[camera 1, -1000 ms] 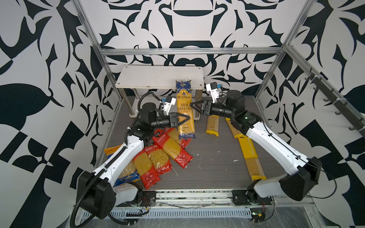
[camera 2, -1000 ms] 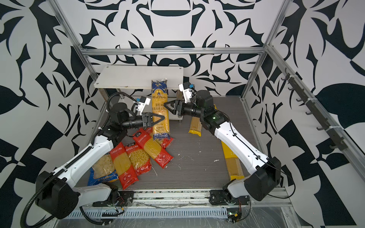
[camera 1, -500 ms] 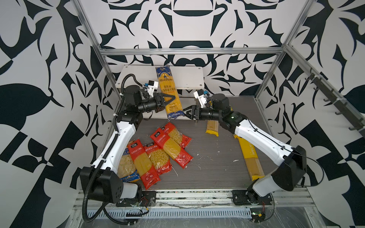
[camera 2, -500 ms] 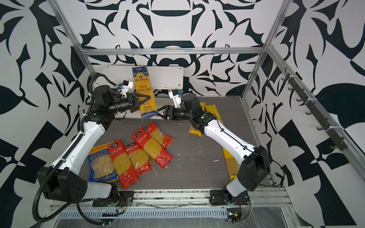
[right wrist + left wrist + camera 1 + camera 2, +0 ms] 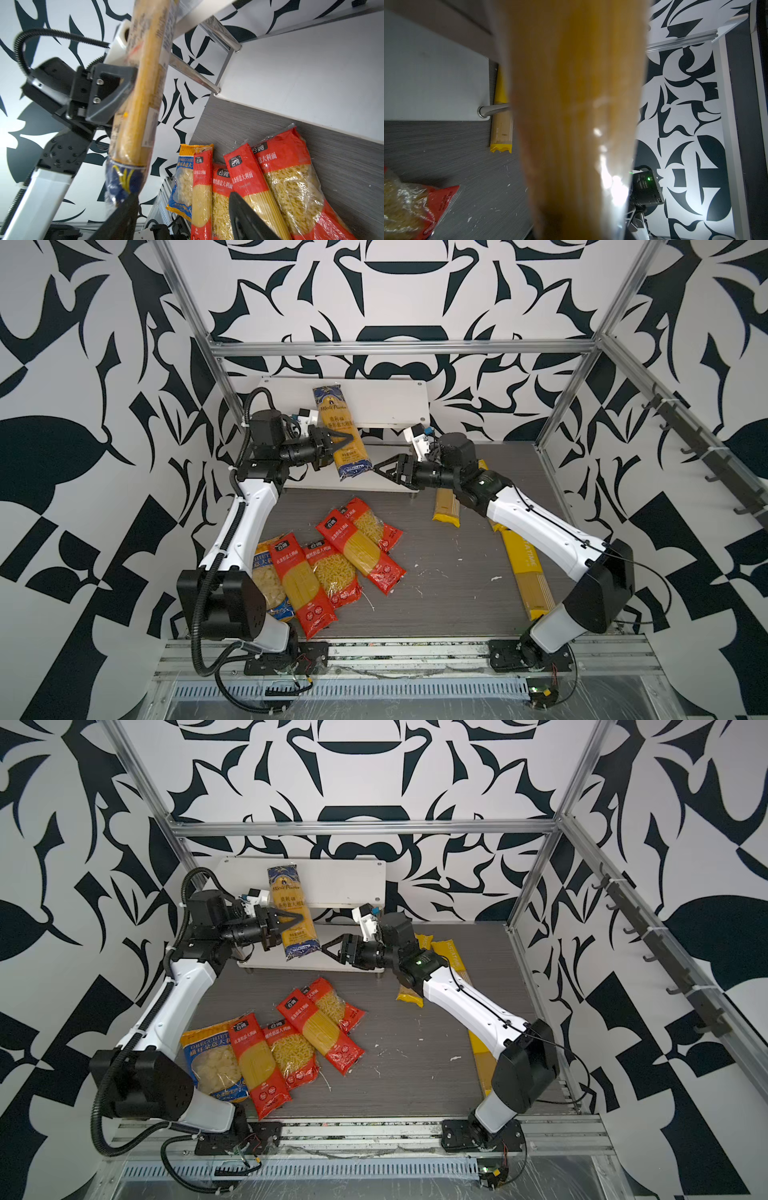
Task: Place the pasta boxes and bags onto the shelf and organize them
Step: 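Carry the upright spaghetti pack with both grippers onto the shelf top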
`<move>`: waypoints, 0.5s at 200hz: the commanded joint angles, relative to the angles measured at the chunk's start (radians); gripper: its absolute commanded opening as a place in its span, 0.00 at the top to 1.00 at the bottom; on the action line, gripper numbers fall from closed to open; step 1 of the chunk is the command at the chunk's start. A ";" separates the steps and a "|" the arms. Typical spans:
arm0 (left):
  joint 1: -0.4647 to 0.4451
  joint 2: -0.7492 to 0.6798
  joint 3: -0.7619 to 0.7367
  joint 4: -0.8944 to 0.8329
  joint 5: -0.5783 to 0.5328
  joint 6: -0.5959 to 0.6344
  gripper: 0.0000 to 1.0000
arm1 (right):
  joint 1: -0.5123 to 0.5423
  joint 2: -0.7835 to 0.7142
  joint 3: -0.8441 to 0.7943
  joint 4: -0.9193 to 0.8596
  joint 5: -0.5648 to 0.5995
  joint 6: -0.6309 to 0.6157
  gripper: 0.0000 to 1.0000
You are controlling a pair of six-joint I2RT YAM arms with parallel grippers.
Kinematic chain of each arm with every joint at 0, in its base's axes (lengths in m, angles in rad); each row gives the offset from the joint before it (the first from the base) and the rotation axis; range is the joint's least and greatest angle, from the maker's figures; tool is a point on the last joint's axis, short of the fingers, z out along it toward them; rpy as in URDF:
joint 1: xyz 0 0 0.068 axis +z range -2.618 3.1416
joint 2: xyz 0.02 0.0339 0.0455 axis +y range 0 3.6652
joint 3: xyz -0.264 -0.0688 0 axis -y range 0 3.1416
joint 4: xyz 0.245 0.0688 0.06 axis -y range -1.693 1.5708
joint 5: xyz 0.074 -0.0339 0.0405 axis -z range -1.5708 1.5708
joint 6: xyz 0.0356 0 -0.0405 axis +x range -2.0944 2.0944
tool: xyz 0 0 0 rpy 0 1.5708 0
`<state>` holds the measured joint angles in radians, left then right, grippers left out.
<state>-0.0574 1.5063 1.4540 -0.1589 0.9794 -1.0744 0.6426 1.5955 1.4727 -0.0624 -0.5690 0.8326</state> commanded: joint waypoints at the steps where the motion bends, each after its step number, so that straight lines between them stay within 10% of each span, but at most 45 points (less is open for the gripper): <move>1: 0.021 0.010 0.068 0.052 0.076 -0.002 0.87 | 0.003 -0.022 0.055 0.062 -0.045 0.047 0.27; 100: 0.065 0.062 0.098 0.007 0.114 0.017 0.86 | 0.056 0.186 0.328 -0.038 -0.101 0.063 0.31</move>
<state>-0.0002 1.5650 1.4925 -0.1768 1.0580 -1.0775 0.6651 1.7580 1.6974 -0.0792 -0.6342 0.8982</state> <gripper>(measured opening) 0.260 0.707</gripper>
